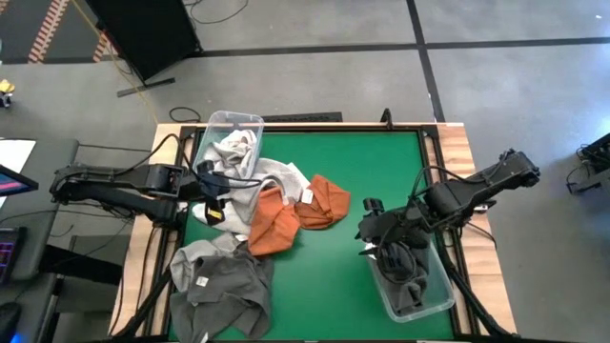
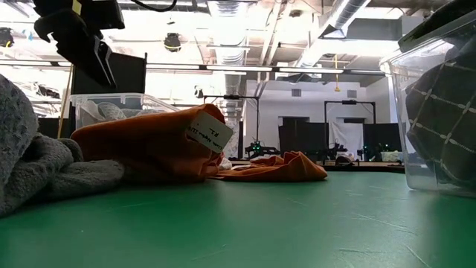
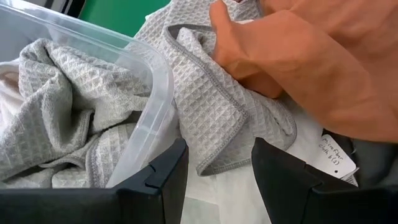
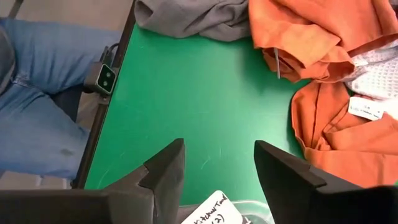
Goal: Sort towels by color in basket
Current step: Put the left orange towel into the bottom transparent bin
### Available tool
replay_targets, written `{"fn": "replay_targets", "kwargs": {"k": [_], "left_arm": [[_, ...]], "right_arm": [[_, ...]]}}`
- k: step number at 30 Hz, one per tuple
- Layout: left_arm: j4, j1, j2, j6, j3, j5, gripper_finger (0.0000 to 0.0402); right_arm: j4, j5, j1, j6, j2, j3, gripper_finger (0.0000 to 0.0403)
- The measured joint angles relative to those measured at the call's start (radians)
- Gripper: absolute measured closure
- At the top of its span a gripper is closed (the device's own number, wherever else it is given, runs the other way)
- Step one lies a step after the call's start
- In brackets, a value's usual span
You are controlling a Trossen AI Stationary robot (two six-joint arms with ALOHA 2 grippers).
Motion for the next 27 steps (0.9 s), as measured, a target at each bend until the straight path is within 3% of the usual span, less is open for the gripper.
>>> {"fn": "replay_targets", "kwargs": {"k": [27], "left_arm": [[0.0,0.0,0.0,0.049,0.0,0.0,0.0234]], "right_arm": [[0.0,0.0,-0.011,0.001,0.0,0.0,0.0182]]}}
